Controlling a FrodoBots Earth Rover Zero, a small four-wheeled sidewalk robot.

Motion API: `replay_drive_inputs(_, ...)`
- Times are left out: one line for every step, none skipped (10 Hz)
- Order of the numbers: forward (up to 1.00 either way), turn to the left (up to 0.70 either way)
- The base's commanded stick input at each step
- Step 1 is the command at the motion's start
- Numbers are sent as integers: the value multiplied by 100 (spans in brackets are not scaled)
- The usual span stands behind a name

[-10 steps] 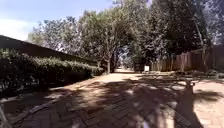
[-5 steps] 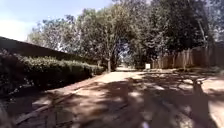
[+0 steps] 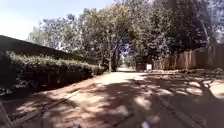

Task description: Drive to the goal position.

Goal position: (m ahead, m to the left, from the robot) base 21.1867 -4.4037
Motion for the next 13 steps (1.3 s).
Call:
replay_drive_inputs(70, -35)
replay_drive_inputs(70, -35)
replay_drive_inputs(70, -35)
replay_drive_inputs(70, 0)
replay_drive_inputs(70, 0)
replay_drive_inputs(70, 0)
replay_drive_inputs(70, 0)
replay_drive_inputs(70, 0)
replay_drive_inputs(70, 0)
replay_drive_inputs(70, 0)
replay_drive_inputs(70, 0)
replay_drive_inputs(70, -35)
replay_drive_inputs(70, -19)
